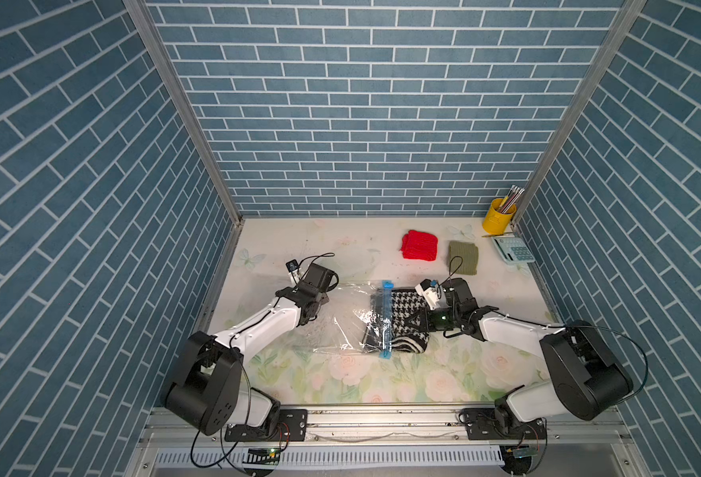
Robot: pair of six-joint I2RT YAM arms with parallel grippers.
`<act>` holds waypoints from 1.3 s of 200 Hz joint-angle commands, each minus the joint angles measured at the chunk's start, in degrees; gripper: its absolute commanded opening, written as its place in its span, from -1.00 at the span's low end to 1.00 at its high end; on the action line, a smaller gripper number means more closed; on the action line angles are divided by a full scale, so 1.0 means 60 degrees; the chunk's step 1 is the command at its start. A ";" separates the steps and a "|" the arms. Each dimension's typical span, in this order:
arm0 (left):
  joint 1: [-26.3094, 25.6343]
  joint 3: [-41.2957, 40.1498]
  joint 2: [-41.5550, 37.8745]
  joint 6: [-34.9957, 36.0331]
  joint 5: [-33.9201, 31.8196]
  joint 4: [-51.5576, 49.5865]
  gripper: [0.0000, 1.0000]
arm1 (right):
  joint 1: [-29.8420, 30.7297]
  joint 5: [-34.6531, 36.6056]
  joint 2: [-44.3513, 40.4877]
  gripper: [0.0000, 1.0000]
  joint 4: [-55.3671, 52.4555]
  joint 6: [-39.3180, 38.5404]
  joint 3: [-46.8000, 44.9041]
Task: Take the scarf out of the vacuum bag
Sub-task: Take out the scarf from the vacuum bag.
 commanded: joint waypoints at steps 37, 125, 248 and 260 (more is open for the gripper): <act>0.0182 -0.0082 -0.0347 -0.0038 -0.0561 -0.0092 -0.47 | -0.0039 -0.0075 0.0100 -1.00 0.0143 -0.0359 0.0110; 0.0217 -0.0085 -0.0282 -0.0031 -0.0398 -0.0001 -0.47 | -0.0046 -0.0151 0.0189 -1.00 0.0245 -0.0359 0.0143; 0.0222 -0.0144 -0.0337 -0.0065 -0.0362 -0.0001 -0.46 | -0.0042 -0.0250 0.0145 -1.00 0.0428 -0.0325 0.0079; 0.0211 -0.0152 -0.0333 -0.0063 -0.0344 0.0019 -0.46 | -0.0043 -0.0265 0.0145 -1.00 0.0438 -0.0318 0.0069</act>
